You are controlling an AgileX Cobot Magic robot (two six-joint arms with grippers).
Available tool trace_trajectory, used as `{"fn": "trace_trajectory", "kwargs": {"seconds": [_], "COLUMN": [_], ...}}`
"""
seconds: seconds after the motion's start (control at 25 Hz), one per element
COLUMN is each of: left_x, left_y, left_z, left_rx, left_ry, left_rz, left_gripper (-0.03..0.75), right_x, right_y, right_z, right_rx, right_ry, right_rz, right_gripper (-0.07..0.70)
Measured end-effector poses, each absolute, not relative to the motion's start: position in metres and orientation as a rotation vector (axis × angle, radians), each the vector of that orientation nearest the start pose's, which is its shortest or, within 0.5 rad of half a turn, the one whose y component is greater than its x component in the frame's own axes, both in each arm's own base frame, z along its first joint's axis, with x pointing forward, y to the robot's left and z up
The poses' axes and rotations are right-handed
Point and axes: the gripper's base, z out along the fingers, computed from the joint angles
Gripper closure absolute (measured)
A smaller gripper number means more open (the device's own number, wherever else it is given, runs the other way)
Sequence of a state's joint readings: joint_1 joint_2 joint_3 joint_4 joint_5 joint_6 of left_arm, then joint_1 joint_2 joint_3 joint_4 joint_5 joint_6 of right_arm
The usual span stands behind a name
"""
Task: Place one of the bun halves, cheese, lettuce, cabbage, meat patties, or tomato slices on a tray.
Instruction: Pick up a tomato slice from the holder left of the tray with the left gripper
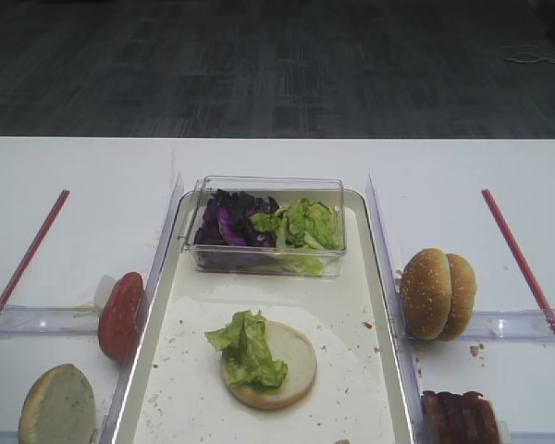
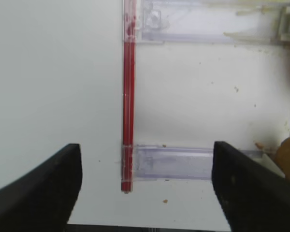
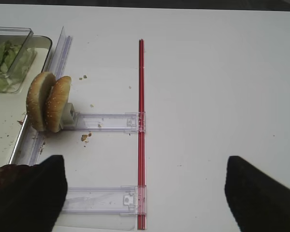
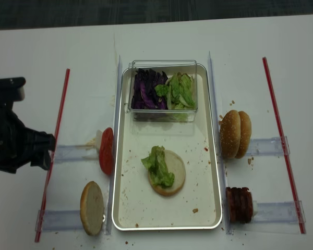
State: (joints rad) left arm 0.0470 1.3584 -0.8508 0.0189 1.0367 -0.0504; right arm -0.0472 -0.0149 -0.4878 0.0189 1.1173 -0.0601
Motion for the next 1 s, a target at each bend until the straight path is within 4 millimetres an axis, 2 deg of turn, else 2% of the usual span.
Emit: {"fn": "trace_trajectory", "kwargs": {"seconds": [0.2, 0.48, 0.8, 0.88, 1.0], "left_x": [0.253, 0.279, 0.281, 0.280, 0.280], "left_y": [0.013, 0.015, 0.013, 0.007, -0.015], "left_z": [0.234, 0.229, 0.227, 0.227, 0.227], "left_rx": [-0.107, -0.095, -0.085, -0.045, 0.056], "left_ry": [3.029, 3.040, 3.060, 3.071, 3.076], "left_rz": [0.027, 0.036, 0.002, -0.010, -0.022], "left_gripper": [0.171, 0.171, 0.171, 0.171, 0.171], "right_x": [-0.008, -0.008, -0.008, -0.008, -0.008], "right_y": [0.002, 0.002, 0.002, 0.002, 0.002], "right_z": [0.269, 0.269, 0.269, 0.269, 0.269], "right_rx": [-0.015, -0.011, -0.011, -0.011, -0.011], "right_ry": [2.098, 2.098, 2.098, 2.098, 2.098], "right_rz": [-0.042, -0.039, -0.039, -0.039, -0.039], "right_gripper": [-0.053, -0.053, -0.053, -0.053, -0.053]}}
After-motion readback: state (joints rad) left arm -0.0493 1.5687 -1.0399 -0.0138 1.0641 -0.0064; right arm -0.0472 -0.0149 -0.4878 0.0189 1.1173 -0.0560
